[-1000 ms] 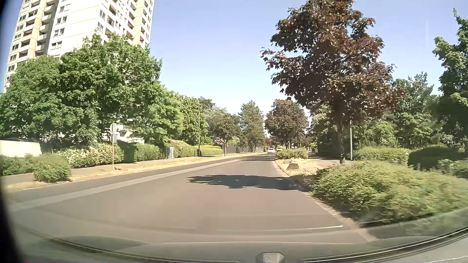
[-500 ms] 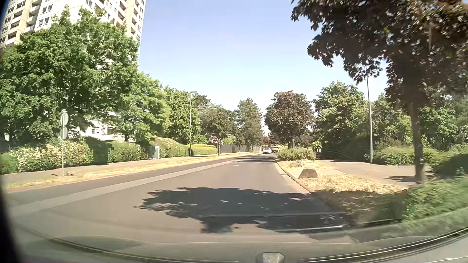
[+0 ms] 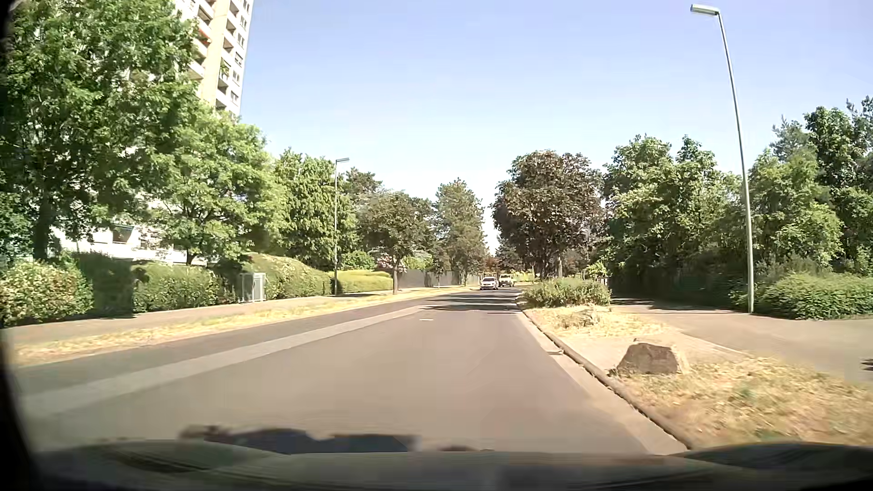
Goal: Follow the waypoints while adhering to traffic rules and regulations
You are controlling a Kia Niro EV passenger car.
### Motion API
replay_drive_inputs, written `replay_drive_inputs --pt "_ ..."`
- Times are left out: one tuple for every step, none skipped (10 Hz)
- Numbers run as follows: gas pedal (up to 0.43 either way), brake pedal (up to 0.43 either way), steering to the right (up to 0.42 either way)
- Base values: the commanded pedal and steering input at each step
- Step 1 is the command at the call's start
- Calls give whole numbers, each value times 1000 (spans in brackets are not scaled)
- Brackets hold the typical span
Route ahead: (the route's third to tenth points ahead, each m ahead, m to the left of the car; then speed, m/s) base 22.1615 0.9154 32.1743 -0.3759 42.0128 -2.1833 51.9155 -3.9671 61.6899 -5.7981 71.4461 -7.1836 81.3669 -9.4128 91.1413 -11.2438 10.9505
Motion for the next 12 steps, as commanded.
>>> replay_drive_inputs --pt "0 30 14" --pt "0 30 13" --pt "0 30 14" --pt "0 30 14" --pt "0 30 13" --pt "0 30 13" --pt "0 30 13" --pt "0 30 13" --pt "0 30 13" --pt "0 30 14" --pt "0 30 14" --pt "0 30 15"
